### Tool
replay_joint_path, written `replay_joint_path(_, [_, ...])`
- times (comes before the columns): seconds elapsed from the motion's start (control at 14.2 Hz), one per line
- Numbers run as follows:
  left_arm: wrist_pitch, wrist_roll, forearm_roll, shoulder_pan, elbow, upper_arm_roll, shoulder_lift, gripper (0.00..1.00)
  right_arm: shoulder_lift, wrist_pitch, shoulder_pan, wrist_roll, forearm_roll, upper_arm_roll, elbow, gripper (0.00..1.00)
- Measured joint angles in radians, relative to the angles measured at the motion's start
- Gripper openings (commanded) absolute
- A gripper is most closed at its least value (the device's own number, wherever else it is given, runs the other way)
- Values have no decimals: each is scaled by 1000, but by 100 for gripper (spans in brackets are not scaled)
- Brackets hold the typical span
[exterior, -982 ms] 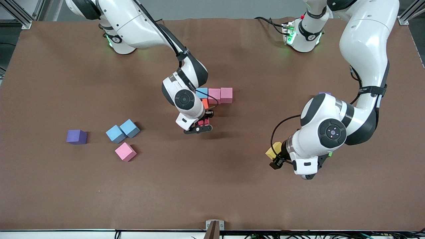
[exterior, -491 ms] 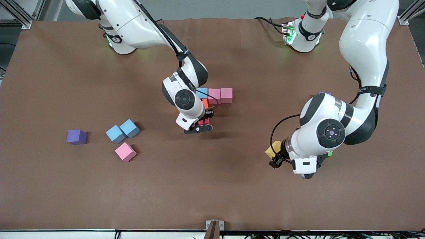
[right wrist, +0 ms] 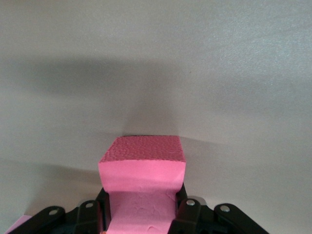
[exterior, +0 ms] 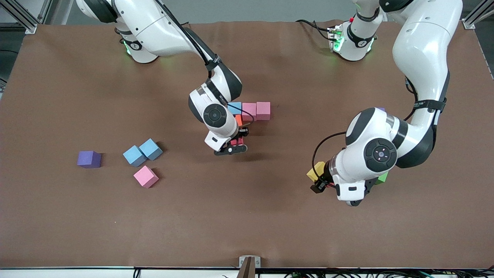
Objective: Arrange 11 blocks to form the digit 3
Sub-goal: 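Lower the red cube under the orange cube and open the right gripper, then move the right gripper to the light pink cube while the left gripper carries yellow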
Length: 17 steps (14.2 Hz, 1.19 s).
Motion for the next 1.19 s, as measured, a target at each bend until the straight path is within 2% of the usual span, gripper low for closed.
replay_joint_path(0.07, [0,17,0,-2,-6,-1,0,1,0,0,0,0,0,0,0,59])
replay_joint_path(0.14, [0,33,0,-3,-12,-2,0,1,0,0,0,0,0,0,0,100])
replay_joint_path(0.63, [38,99,0,-7,-25,-19,0,2,-5,-2,0,0,0,2,-1,100])
replay_joint_path(0.84, [44,139,0,-8,-33,-25,0,2,-36,-3,0,0,0,-1,4,100])
replay_joint_path(1.05, [45,177,0,-8,-40,-25,0,2,-82,-105,-13,0,0,-19,57,100])
replay_joint_path(1.19, [45,189,0,-7,-40,-25,0,2,-107,-171,-38,2,0,-56,107,100])
